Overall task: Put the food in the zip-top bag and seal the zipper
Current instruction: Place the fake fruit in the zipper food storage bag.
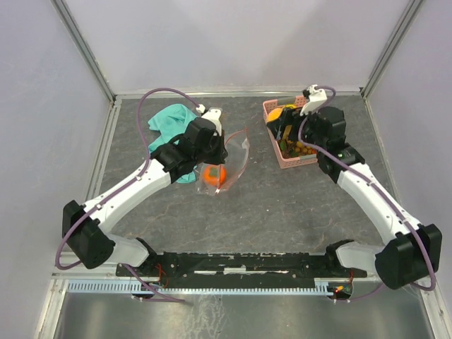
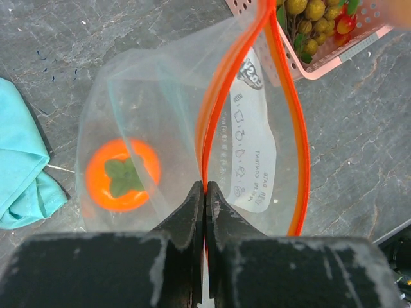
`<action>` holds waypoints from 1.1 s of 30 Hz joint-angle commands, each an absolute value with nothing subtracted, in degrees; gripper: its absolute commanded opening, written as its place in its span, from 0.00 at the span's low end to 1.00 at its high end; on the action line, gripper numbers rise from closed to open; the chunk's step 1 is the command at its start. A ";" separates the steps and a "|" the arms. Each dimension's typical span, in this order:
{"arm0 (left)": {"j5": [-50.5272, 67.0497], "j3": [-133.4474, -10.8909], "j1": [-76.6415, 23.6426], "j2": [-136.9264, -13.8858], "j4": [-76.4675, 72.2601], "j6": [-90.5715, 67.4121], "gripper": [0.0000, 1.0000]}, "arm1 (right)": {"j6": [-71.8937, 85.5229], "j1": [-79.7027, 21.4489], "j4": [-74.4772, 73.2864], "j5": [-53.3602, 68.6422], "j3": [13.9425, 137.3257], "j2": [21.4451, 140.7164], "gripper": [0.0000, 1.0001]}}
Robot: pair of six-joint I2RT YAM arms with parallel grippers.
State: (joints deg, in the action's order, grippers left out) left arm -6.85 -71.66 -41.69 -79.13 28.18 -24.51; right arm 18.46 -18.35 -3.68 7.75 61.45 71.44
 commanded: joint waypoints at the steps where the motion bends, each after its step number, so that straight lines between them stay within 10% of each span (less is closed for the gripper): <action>1: -5.79 -74.64 -41.48 -76.40 26.20 -22.11 0.03 | 17.51 -22.92 10.63 15.83 57.81 67.87 0.78; 33: -3.72 -76.55 -41.04 -77.69 25.58 -24.26 0.03 | 12.21 -30.81 23.13 27.53 48.36 76.27 0.90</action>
